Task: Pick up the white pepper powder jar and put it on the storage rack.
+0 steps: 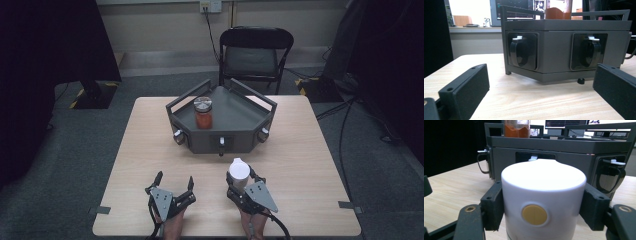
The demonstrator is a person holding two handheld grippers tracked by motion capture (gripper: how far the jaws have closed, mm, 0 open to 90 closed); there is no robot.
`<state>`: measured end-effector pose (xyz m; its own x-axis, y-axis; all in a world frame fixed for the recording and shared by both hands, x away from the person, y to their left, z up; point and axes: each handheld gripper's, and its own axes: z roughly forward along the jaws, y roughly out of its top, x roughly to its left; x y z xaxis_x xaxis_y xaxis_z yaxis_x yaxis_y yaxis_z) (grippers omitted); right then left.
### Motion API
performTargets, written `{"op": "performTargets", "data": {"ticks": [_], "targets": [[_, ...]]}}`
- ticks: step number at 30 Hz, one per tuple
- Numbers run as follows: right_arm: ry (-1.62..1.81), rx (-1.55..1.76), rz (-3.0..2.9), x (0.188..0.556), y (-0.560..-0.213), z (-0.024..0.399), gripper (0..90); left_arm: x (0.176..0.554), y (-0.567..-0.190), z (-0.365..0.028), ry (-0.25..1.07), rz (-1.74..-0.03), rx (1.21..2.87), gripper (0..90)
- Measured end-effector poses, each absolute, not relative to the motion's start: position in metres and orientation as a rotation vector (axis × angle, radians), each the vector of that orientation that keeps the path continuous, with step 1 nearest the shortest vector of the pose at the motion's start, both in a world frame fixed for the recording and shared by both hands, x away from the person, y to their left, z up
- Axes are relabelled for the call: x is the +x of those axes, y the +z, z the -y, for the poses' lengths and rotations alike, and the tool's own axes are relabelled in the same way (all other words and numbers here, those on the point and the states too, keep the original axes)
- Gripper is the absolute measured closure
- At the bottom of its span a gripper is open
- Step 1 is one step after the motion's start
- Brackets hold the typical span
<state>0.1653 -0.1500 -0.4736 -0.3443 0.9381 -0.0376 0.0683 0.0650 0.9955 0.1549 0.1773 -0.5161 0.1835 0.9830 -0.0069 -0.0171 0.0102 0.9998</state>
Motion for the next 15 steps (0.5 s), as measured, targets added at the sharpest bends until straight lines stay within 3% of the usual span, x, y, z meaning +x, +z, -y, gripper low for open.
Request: {"op": "performTargets", "data": {"ticks": [15], "targets": [[1.384,1.028,-1.571,0.1669,-0.4643,0.1553,30.3,0.1546,-0.5161,-0.1761,1.081,-1.069,1.269,0.0]]}}
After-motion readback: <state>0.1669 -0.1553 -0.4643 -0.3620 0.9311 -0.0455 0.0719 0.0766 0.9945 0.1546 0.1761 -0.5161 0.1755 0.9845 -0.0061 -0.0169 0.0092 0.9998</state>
